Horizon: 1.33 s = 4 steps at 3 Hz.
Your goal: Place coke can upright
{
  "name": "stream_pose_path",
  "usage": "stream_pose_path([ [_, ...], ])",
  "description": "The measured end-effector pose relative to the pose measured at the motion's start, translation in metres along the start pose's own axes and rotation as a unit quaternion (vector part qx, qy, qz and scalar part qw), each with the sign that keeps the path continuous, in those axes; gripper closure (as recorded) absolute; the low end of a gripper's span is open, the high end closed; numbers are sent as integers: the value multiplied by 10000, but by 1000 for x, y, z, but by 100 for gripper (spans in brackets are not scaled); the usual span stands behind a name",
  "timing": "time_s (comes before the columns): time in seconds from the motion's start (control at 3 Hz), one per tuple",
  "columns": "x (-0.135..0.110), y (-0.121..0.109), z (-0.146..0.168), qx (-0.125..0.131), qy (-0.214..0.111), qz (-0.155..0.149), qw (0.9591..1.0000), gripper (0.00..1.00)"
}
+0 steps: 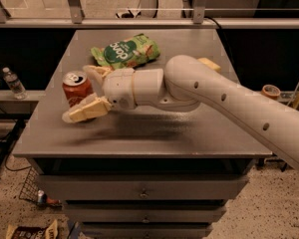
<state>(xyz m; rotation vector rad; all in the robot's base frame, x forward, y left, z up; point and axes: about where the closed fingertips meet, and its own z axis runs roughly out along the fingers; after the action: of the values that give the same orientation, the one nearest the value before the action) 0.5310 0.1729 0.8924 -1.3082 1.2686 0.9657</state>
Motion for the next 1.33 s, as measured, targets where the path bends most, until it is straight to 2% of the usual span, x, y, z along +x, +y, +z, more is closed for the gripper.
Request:
stream_pose_path([
  [0.33,-2,-4,-8,71,-5,-6,10000,0],
  [0.67,-21,-21,-58,487,374,-72,9981,0],
  [1.0,-54,-35,-116,1035,708,-265,9918,0],
  [1.33,-96,-44,-169,1668,805,-630,9807,0],
])
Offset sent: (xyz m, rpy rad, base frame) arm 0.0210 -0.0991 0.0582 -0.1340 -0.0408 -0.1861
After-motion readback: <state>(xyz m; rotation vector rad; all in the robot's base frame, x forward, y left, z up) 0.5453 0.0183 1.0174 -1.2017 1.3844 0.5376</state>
